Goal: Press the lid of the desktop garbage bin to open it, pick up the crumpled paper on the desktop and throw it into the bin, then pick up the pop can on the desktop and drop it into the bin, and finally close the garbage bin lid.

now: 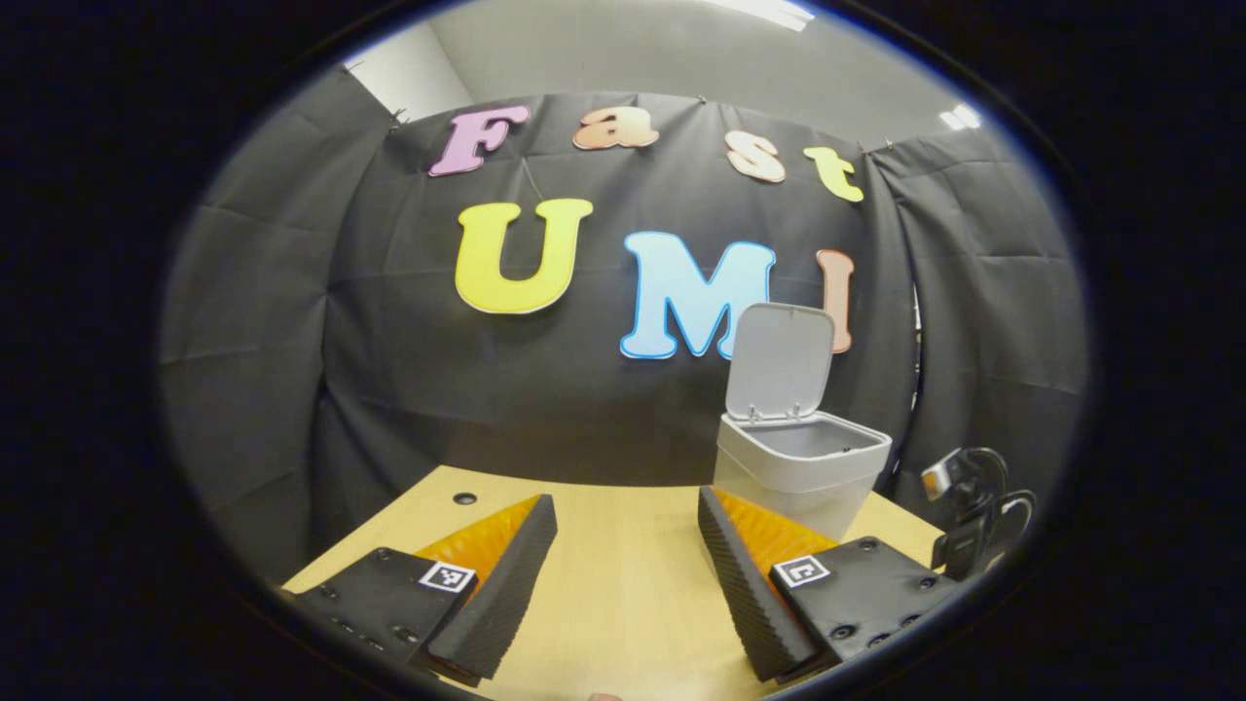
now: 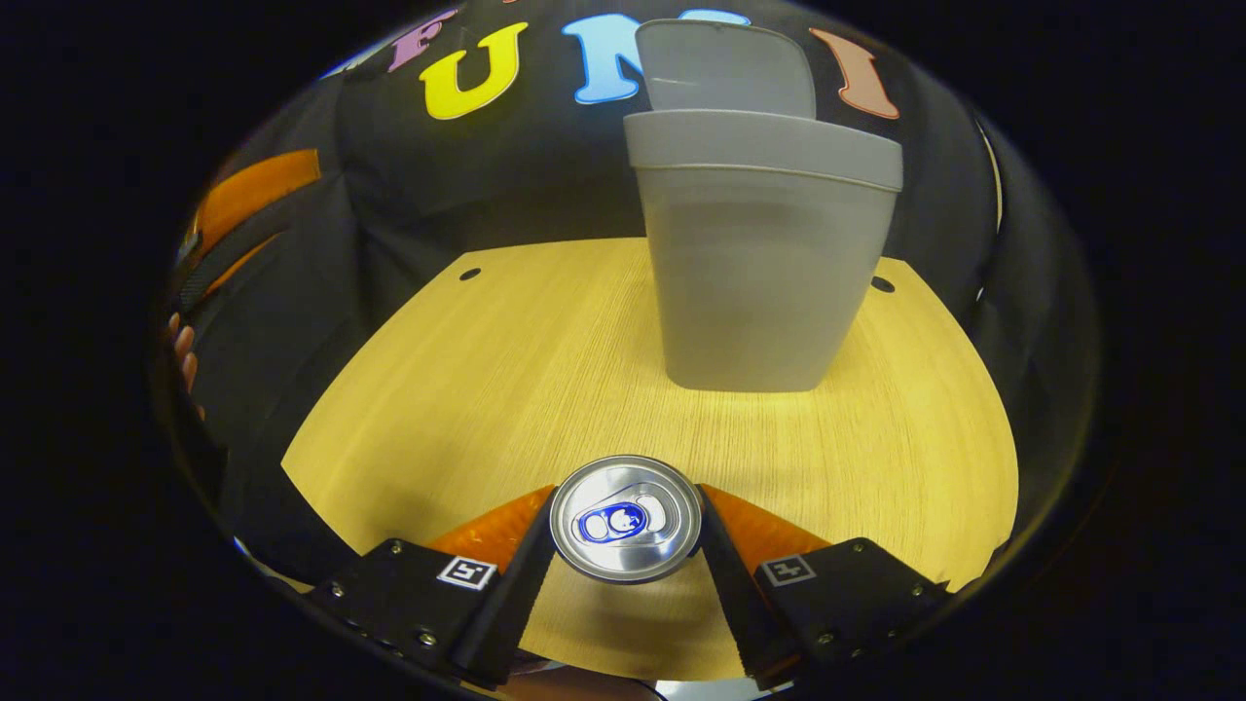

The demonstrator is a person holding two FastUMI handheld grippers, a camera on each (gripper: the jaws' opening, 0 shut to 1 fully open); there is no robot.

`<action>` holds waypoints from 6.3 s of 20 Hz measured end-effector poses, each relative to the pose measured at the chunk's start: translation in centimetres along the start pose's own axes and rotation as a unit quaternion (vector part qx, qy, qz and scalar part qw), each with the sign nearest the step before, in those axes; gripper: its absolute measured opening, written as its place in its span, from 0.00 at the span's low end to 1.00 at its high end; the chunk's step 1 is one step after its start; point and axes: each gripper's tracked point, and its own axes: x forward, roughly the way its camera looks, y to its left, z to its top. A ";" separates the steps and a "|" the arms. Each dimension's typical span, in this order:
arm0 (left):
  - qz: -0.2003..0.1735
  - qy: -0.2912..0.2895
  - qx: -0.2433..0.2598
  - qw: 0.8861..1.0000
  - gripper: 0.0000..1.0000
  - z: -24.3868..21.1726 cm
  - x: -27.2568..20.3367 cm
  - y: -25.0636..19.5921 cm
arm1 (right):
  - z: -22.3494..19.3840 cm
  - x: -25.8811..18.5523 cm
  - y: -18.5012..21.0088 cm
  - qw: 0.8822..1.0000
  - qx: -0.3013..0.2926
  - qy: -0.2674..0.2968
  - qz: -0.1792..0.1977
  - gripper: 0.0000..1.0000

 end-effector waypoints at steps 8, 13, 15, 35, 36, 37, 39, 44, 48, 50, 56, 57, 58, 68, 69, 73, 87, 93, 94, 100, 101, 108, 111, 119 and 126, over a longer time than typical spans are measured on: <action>-0.005 0.000 0.011 1.000 0.96 -0.2 0.1 -0.9 | 4.8 -1.9 0.1 0.994 0.052 -0.096 0.017 0.83; -0.003 0.000 0.012 1.000 0.96 -0.2 0.1 -0.9 | 10.8 -5.0 0.2 0.979 0.082 -0.179 0.048 0.83; -0.003 0.002 0.012 1.000 0.96 -0.3 0.2 -1.0 | 12.7 -5.8 0.4 0.973 0.092 -0.202 0.064 0.83; -0.002 0.011 0.006 1.000 0.96 -1.1 0.5 0.2 | 25.8 -3.4 -1.7 0.947 -0.045 -0.311 -0.070 0.83; -0.003 0.011 0.003 1.000 0.96 -1.1 0.4 0.1 | 25.8 -2.6 -1.9 0.949 -0.050 -0.303 -0.075 0.83; -0.004 0.011 0.003 1.000 0.96 -1.1 0.3 0.0 | 26.0 -2.0 -2.2 0.950 -0.054 -0.296 -0.080 0.83; -0.005 0.009 0.004 1.000 0.96 -0.9 0.0 0.0 | 26.0 -1.0 -2.5 0.954 -0.060 -0.281 -0.085 0.83; -0.002 0.009 0.003 1.000 0.96 -0.9 -0.4 0.1 | 25.9 -0.7 -2.5 0.953 -0.082 -0.276 -0.094 0.85; 0.000 0.008 0.000 1.000 0.96 -0.9 -0.5 0.2 | 25.9 -0.9 -2.3 0.950 -0.095 -0.280 -0.100 0.85; -0.002 0.008 -0.001 1.000 0.96 -0.9 -0.7 0.1 | 25.6 -1.3 -2.4 0.949 -0.098 -0.280 -0.104 0.85; -0.009 0.006 -0.003 1.000 0.96 -1.1 -1.3 0.1 | 25.0 -2.6 -2.5 0.947 -0.096 -0.284 -0.117 0.85; -0.011 0.005 -0.004 1.000 0.96 -1.1 -1.4 0.2 | 25.0 -2.8 -2.5 0.946 -0.095 -0.285 -0.119 0.85; -0.012 0.005 -0.005 1.000 0.96 -1.1 -1.5 0.3 | 25.1 -3.1 -2.4 0.946 -0.095 -0.286 -0.121 0.86; -0.047 0.011 -0.007 0.999 0.96 -1.6 -0.9 2.2 | 25.9 -5.3 -2.5 0.937 -0.085 -0.296 -0.165 0.86; -0.052 0.011 -0.007 0.999 0.96 -1.6 -0.7 2.4 | 26.2 -5.6 -2.5 0.937 -0.082 -0.297 -0.167 0.86; -0.081 0.007 0.010 0.997 0.96 -1.4 0.0 3.3 | 28.4 -6.8 -3.0 0.932 -0.067 -0.302 -0.189 0.86; -0.071 -0.021 -0.009 0.997 0.96 0.0 -0.1 3.8 | 37.6 -9.9 -3.1 0.908 -0.102 -0.345 -0.215 0.86; -0.038 -0.022 -0.028 0.999 0.96 -0.2 -0.1 3.1 | 40.7 -8.9 -3.1 0.909 -0.089 -0.361 -0.189 0.85; -0.033 -0.022 -0.030 0.999 0.96 -0.2 0.0 3.1 | 41.3 -8.5 -3.0 0.910 -0.084 -0.363 -0.185 0.85; 0.000 -0.021 -0.027 0.999 0.96 -0.4 0.2 4.6 | 44.3 -6.0 -3.8 0.908 -0.082 -0.366 -0.185 0.85; 0.007 -0.022 -0.025 0.999 0.96 -0.4 0.1 5.0 | 44.6 -5.5 -4.0 0.909 -0.083 -0.364 -0.184 0.85; 0.035 -0.018 -0.024 0.999 0.96 -0.8 0.0 6.9 | 47.7 -4.0 -5.9 0.897 -0.076 -0.382 -0.210 0.85; 0.045 -0.018 -0.027 0.998 0.96 -0.9 0.0 7.6 | 48.1 -3.1 -6.4 0.900 -0.065 -0.376 -0.211 0.87; 0.042 -0.022 -0.036 0.998 0.96 -0.8 0.2 7.2 | 47.0 -3.1 -6.4 0.906 -0.073 -0.363 -0.205 0.88; 0.020 -0.020 -0.031 0.999 0.96 -1.2 0.3 5.3 | 43.6 -4.5 -5.9 0.916 -0.059 -0.358 -0.172 0.88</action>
